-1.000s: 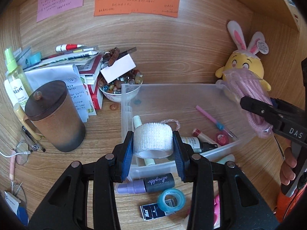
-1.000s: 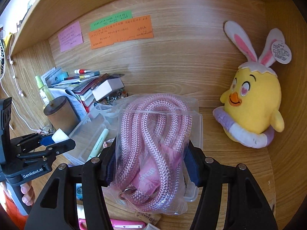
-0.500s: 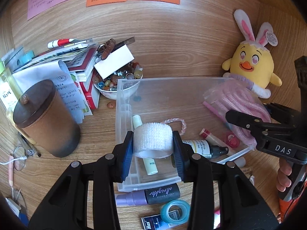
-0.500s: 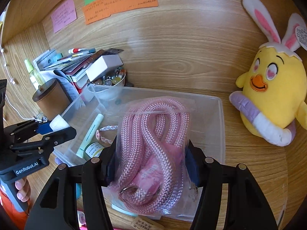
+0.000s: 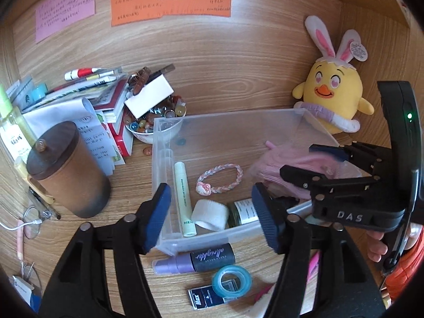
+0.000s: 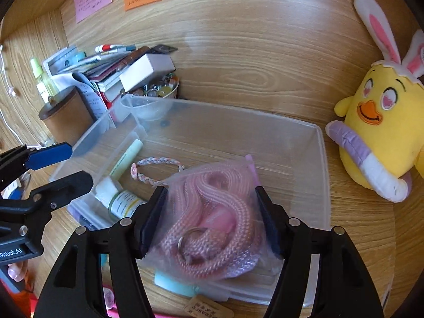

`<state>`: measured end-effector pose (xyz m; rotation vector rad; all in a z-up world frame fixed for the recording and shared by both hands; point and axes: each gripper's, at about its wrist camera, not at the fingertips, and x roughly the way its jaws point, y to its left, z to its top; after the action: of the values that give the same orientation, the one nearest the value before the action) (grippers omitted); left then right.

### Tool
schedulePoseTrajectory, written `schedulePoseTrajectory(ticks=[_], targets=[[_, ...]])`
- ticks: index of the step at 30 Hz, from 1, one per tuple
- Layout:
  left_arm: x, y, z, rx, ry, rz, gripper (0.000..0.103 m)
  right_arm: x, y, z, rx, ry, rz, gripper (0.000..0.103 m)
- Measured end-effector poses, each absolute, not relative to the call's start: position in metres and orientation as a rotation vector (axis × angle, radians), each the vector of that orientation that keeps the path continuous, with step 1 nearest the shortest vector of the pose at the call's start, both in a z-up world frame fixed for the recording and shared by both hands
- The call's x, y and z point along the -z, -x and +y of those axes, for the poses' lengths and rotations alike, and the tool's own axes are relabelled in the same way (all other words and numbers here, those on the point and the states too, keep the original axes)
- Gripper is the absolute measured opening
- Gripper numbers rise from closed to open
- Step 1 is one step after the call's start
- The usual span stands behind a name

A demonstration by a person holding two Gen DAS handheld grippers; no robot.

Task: Organize objects
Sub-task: 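Open both tools to drop the tape roll and rope bag into the box, then grasp the white pill bottle with the left tool while the right tool grasps the toothpaste tube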

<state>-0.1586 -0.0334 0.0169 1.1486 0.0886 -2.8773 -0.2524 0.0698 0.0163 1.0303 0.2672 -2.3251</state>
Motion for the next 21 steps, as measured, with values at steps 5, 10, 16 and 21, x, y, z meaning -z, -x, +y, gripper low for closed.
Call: schedulePoseTrajectory(ticks=[5,10,16,21], targets=[[-0.025,0.147,-0.033,2.88,-1.123,0.087,0.077,-0.039,0.23,0.078,2.375,-0.923,0.29,0.074],[-0.031,0.13,-0.034,2.875,-1.072,0.09,0.094,-0.054,0.205,0.087,2.399,-0.838,0.313,0.083],[-0.025,0.111,-0.037,2.847,-1.085,0.106,0.099,-0.052,0.183,0.105,2.391,-0.844,0.266,0.086],[-0.006,0.102,-0.037,2.811,-1.158,0.102,0.099,-0.034,0.174,0.122,2.389,-0.916,0.232,0.086]])
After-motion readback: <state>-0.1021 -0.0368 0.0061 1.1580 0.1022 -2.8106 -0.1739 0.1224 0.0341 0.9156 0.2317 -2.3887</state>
